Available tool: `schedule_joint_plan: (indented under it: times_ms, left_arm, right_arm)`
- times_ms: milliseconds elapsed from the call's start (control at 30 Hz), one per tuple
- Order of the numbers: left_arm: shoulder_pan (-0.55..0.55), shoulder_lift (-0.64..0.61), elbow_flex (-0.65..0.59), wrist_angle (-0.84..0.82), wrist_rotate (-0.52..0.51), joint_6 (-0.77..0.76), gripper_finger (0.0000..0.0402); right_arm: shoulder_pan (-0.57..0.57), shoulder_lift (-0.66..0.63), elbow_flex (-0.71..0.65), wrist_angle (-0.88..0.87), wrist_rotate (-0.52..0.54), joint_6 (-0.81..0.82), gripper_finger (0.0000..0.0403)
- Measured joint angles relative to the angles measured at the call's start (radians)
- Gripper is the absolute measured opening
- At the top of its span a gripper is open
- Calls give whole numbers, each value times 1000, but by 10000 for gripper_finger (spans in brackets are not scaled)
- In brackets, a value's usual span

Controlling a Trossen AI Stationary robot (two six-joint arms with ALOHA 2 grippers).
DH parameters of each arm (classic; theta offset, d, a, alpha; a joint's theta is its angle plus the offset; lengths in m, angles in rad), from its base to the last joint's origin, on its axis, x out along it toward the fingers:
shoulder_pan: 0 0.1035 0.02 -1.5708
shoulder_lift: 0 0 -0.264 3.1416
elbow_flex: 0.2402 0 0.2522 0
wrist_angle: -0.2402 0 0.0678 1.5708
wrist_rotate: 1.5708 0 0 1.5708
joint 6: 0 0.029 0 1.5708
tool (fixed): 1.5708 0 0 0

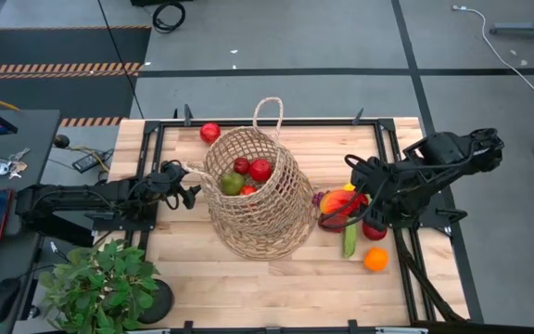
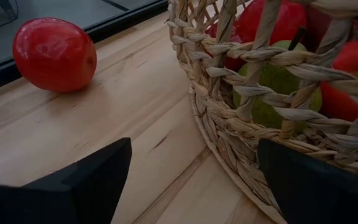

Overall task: Build produce basket
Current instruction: Put the orange mango into the basket

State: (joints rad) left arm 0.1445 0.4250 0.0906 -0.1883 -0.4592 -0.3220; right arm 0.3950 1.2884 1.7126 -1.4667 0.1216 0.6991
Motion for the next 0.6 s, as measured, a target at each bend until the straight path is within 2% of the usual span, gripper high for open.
schedule_joint_plan:
  times_ms: [167, 300, 433, 600]
  left_arm:
    - [0, 0, 0, 0, 0, 0, 357]
    - [0, 0, 0, 0, 0, 0, 357]
    - [0, 0, 0, 0, 0, 0, 357]
    - [0, 0, 0, 0, 0, 0, 357]
  right_arm:
    - [0, 3, 0, 1, 18, -6, 300]
    - [0, 15, 0, 52, 97, -20, 300]
    - [-8, 68, 0, 118, 124, -34, 300]
    - [-60, 166, 0, 222, 120, -135, 300]
